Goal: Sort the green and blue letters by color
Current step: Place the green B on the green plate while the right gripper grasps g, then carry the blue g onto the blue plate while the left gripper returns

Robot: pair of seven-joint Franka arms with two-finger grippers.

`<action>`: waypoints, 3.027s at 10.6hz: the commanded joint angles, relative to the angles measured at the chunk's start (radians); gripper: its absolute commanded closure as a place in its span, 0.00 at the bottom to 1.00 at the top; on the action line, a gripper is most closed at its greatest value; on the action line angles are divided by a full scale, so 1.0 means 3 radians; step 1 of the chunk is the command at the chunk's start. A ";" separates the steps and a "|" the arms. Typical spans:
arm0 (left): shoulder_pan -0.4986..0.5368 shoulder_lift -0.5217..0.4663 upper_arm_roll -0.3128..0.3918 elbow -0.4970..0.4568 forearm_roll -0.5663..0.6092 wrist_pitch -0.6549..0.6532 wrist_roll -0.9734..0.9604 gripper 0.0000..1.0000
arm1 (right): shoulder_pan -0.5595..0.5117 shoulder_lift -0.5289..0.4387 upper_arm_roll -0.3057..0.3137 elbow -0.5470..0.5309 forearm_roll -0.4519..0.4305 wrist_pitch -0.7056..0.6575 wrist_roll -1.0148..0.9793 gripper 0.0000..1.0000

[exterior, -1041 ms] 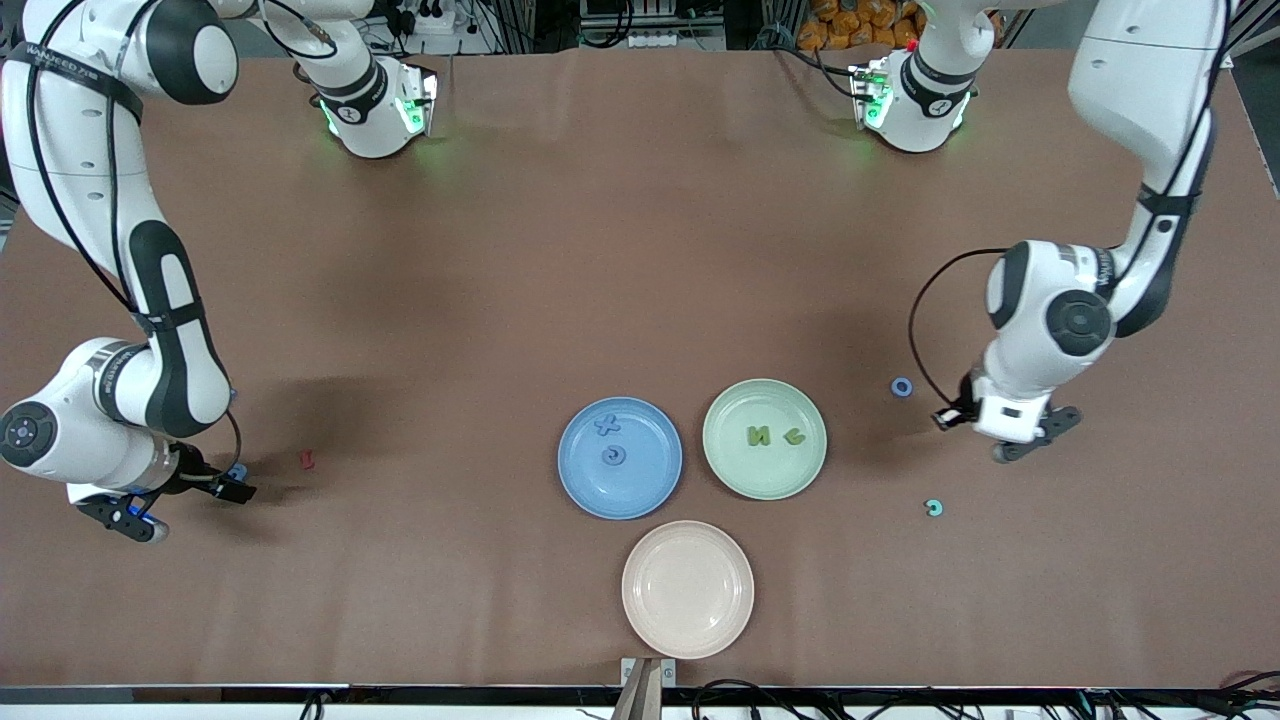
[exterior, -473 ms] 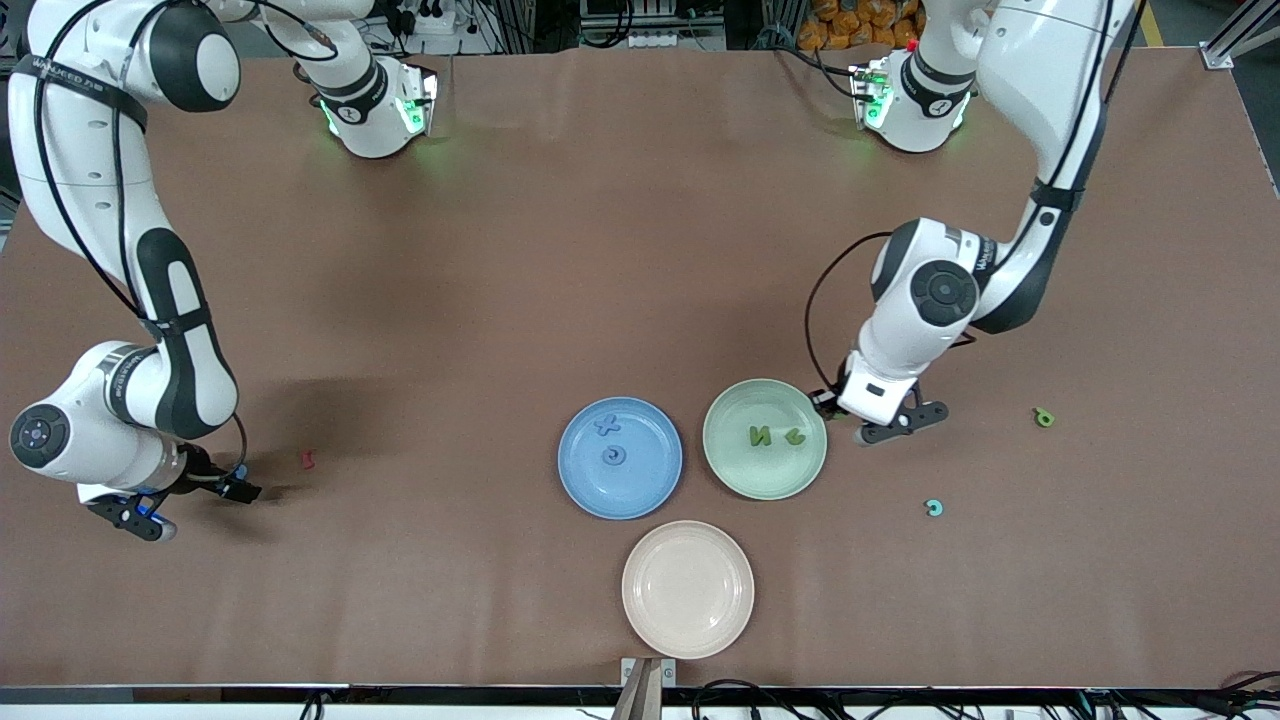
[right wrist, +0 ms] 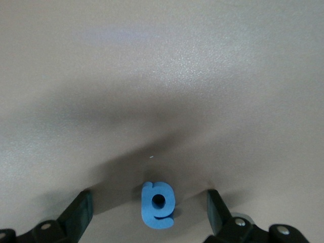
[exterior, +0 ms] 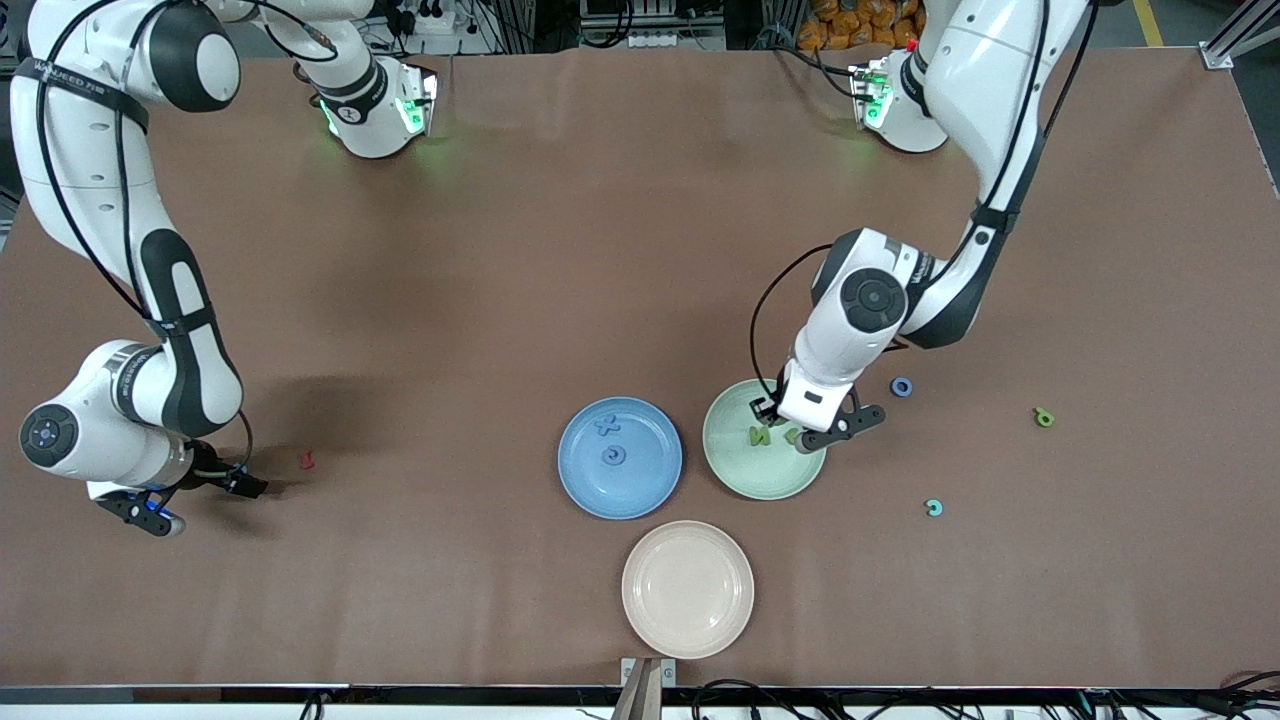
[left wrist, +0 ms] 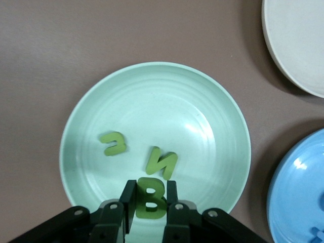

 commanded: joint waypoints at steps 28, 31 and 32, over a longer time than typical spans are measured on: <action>0.2557 -0.0226 -0.0157 -0.0947 0.0342 0.0381 0.3898 0.00 | 0.0464 -0.0124 0.1530 0.0482 0.0322 -0.0320 0.2976 1.00; 0.2557 -0.0211 -0.0152 -0.0952 0.0256 0.0427 0.3888 0.15 | 0.0861 -0.0113 0.1593 0.0482 0.0343 0.0278 0.3686 1.00; 0.2557 -0.0190 -0.0152 -0.0952 0.0210 0.0443 0.3888 0.36 | 0.0979 -0.0113 0.1588 0.0482 0.0338 0.0497 0.3978 1.00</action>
